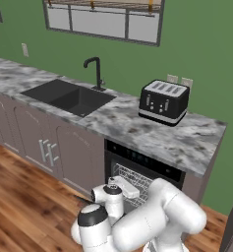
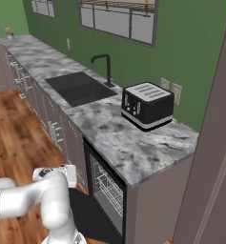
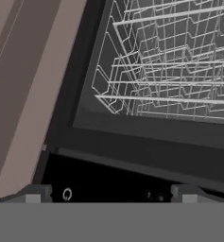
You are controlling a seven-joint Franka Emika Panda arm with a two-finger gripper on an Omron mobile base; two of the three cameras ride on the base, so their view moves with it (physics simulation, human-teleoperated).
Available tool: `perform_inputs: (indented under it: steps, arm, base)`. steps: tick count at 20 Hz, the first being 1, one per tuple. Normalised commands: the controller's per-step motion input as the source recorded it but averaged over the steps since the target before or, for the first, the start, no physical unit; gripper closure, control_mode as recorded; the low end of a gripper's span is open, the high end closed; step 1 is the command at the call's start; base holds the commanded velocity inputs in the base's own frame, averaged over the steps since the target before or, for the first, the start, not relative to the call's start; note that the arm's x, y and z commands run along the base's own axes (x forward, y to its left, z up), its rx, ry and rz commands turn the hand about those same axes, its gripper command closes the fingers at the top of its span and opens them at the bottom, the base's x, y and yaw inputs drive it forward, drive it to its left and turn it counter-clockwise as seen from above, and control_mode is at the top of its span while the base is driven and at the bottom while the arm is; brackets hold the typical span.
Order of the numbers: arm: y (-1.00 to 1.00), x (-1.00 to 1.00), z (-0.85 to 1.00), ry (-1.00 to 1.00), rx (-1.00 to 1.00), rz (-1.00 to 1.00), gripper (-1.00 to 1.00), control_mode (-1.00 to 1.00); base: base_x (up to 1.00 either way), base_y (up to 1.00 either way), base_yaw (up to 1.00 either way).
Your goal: Open the dishwasher door and pull out the top rack.
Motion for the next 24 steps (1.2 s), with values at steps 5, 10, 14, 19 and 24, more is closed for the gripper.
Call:
perform_inputs:
  steps: [5,10,14,19,24]
  arm:
    - [0.00,0.37,-0.22,0.00,-0.11,0.00,-1.00,-1.00]
    - [0.00,0.37,-0.36,0.00,-0.10,0.00,-1.00,-1.00]
    - [0.00,0.41,-0.38,0.00,-0.07,0.00,-1.00,-1.00]
    - [0.00,0.48,-0.29,0.00,-0.04,0.00,-1.00,-1.00]
    - [-0.03,0.47,-0.24,0.00,-0.03,0.00,-1.00,-1.00]
  base:
    - [0.00,0.00,0.00]
    - [0.00,0.00,0.00]
    - [0.00,0.00,0.00]
    - [0.00,0.00,0.00]
    - [0.00,0.00,0.00]
